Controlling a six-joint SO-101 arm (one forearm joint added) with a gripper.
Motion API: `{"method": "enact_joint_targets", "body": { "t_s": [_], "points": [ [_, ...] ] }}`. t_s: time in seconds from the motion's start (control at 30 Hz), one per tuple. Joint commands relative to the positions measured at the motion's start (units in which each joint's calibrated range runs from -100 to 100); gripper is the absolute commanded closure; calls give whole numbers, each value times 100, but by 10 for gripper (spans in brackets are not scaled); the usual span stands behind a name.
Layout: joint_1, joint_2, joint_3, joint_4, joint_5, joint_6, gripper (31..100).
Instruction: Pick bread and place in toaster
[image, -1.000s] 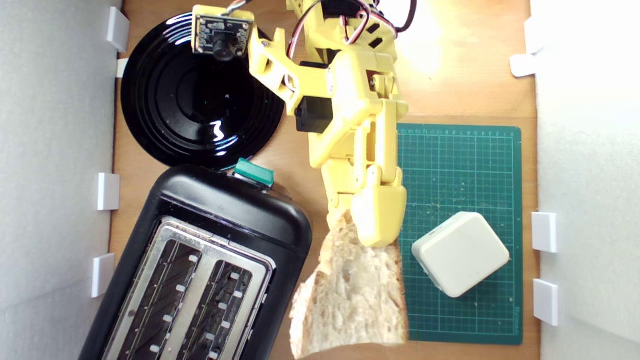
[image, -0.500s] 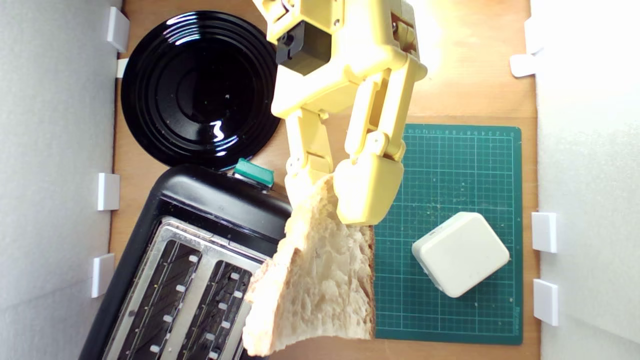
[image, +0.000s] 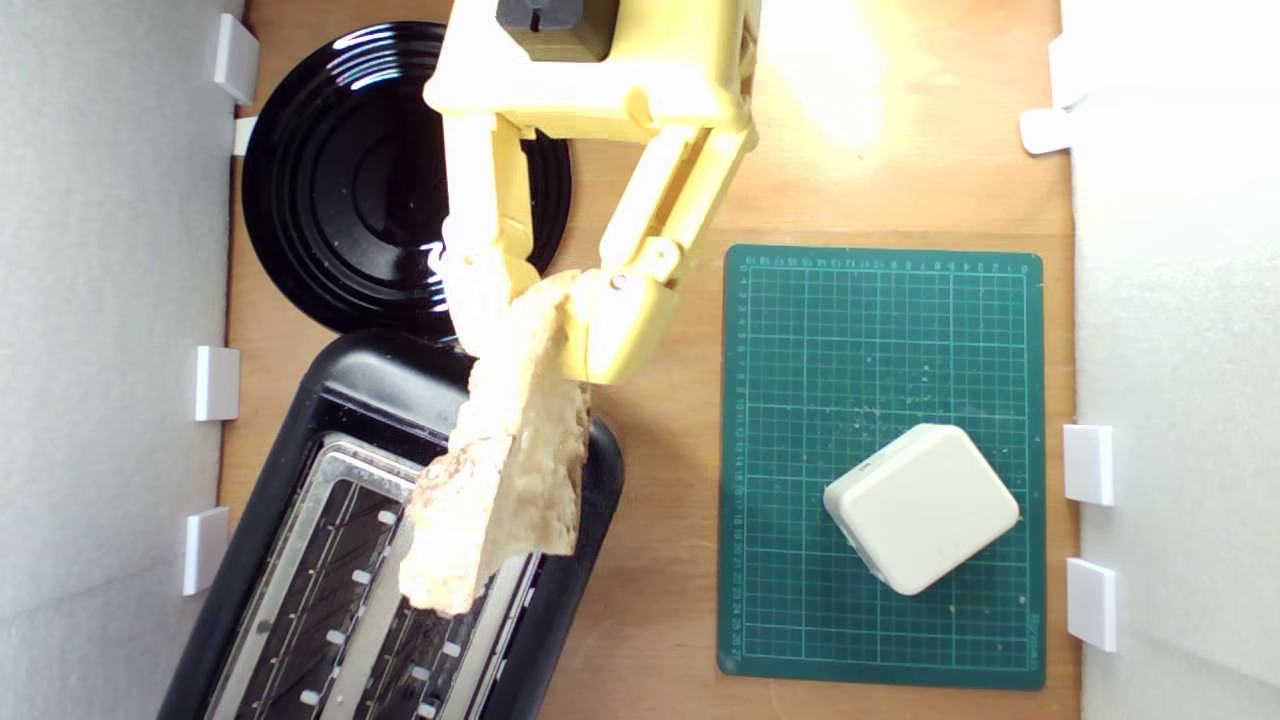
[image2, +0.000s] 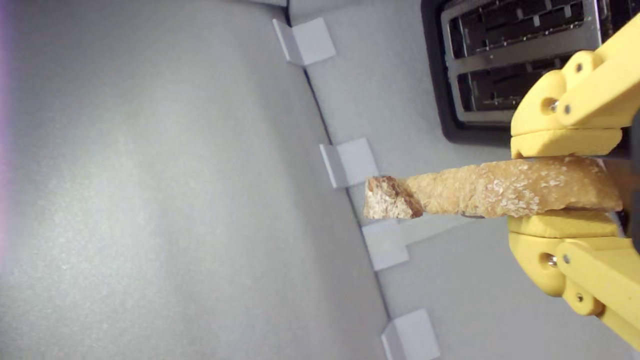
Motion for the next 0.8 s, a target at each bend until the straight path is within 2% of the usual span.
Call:
{"method": "enact_joint_targets", "body": {
  "t_s": [0.0,0.13,0.27,0.37,0.53,0.77],
  "points": [
    [372,-203,-386,-129,492,479,744],
    [557,-79,-459,62,1029,855,744],
    [565,321,-1484,98,2121,1038,744],
    [533,695,-2183,324,2736,1085,744],
    [565,995,-2737,660,3026,1085,744],
    [863,1094,-2955,687,3043,1201,744]
  ]
}}
